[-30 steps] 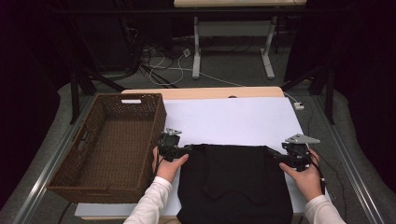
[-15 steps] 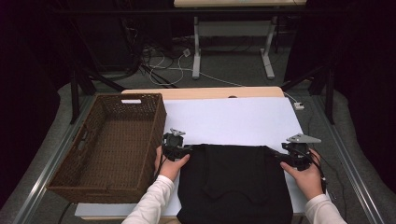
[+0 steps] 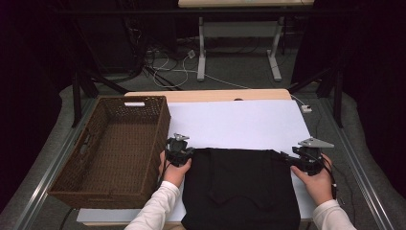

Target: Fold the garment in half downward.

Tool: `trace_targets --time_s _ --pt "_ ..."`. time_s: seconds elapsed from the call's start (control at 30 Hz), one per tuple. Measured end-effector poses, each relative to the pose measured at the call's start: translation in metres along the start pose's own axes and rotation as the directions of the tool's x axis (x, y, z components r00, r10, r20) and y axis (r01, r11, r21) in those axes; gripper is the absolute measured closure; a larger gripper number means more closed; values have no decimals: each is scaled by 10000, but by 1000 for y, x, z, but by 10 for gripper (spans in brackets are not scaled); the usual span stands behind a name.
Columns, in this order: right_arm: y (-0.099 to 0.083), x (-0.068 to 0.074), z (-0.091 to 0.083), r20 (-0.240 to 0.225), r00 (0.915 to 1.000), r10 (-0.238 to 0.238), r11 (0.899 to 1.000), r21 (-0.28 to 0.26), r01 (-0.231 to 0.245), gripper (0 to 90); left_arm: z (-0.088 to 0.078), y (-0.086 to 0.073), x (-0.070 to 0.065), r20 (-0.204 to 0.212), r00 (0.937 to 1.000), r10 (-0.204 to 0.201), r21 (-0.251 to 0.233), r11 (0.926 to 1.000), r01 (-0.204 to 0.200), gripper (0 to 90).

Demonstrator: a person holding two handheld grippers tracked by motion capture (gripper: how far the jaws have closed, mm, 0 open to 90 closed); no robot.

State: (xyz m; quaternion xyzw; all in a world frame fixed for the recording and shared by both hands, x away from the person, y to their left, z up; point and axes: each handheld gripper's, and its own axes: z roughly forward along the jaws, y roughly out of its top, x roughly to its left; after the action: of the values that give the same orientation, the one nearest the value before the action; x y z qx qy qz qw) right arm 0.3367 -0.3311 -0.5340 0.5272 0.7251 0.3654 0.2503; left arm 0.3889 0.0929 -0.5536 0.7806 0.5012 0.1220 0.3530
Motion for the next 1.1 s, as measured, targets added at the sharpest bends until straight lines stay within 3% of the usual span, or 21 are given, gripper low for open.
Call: trace_targets --time_s 0.6,0.77,0.93,1.1 --pt "-5 -14 17 -98 9986 521 9949 865 -510 490 -9 -4 -1 305 9995 -91 -72 9999 93 869" --pt "-8 -13 24 -85 9996 271 9896 1412 -256 519 -10 -4 -1 336 9994 -100 -84 9999 103 869" --pt "-8 -8 24 -159 9999 43 9902 1399 -20 624 -10 -4 -1 362 9993 -121 -66 9999 123 869" --pt "-7 -6 25 -534 9986 15 9891 1468 63 761 -9 -5 -1 330 9994 -144 -40 9999 145 869"
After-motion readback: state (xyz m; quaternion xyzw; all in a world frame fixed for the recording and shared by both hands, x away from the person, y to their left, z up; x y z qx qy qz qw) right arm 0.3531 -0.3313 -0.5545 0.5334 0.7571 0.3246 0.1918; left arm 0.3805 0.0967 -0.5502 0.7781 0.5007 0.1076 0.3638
